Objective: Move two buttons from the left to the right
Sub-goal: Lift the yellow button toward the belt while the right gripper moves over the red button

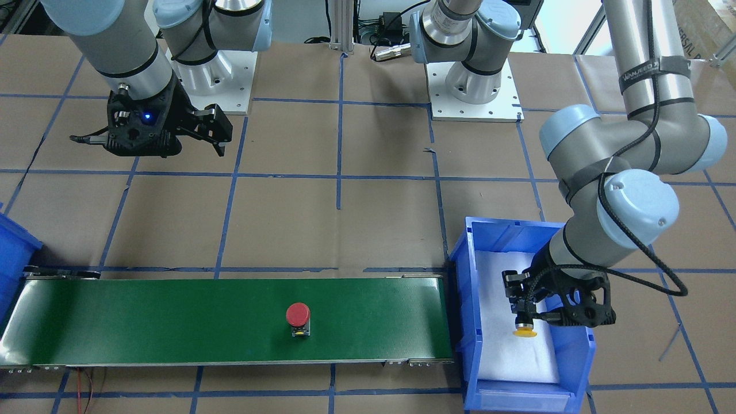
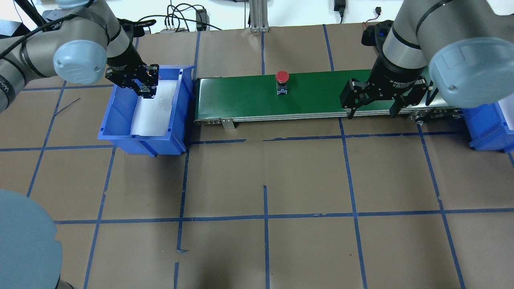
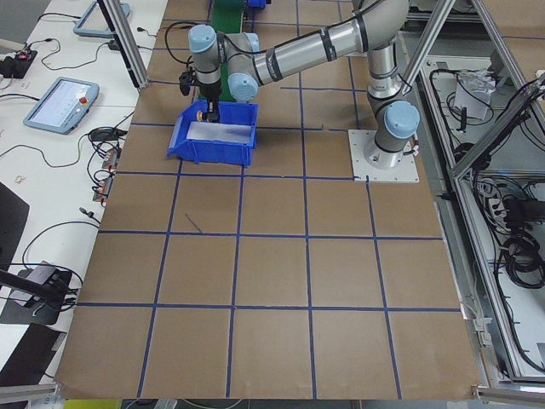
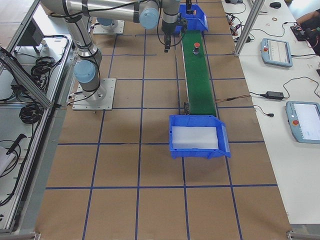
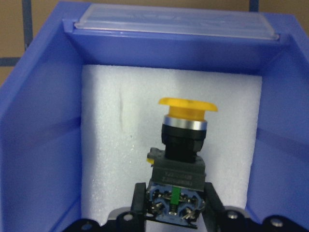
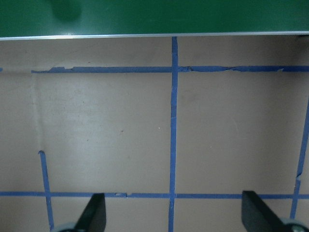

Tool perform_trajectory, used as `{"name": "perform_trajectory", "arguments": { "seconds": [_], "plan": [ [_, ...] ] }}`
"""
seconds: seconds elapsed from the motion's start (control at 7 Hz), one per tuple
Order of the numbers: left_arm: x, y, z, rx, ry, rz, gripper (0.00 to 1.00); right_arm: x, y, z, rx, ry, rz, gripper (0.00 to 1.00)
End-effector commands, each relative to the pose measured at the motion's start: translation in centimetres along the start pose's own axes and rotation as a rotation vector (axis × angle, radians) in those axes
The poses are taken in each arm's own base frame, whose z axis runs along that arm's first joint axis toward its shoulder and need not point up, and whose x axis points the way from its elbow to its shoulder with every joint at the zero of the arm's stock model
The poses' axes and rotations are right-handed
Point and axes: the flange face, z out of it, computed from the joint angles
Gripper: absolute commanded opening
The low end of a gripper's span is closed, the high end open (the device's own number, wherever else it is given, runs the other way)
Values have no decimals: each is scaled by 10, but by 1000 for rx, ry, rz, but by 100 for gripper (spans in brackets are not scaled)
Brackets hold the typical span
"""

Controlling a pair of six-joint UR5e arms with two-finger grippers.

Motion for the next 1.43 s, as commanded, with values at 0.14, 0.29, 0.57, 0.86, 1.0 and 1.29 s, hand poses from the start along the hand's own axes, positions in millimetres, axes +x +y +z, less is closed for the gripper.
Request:
{"name": "perform_trajectory", "arguments": {
  "seconds": [0.14, 0.29, 0.57, 0.86, 1.0, 1.29],
  "plan": [
    [20, 43, -63, -41, 2, -1, 31, -6, -81, -7, 48, 3, 9, 100],
    [33, 60, -79, -58, 1, -4, 31, -6, -89, -4, 47, 2, 9, 100],
    [67, 72, -85, -52, 5, -11, 31, -6, -91, 1, 38, 0, 6, 100],
    [104, 80, -86, -44, 10, -25, 31, -6, -90, 8, 24, -1, -4, 100],
    [124, 78, -80, -25, 14, -40, 31, -5, -88, 17, 6, 1, -6, 100],
    [160, 54, -53, 73, 28, 41, 31, -5, -87, 25, 30, -1, -6, 100]
  ]
}}
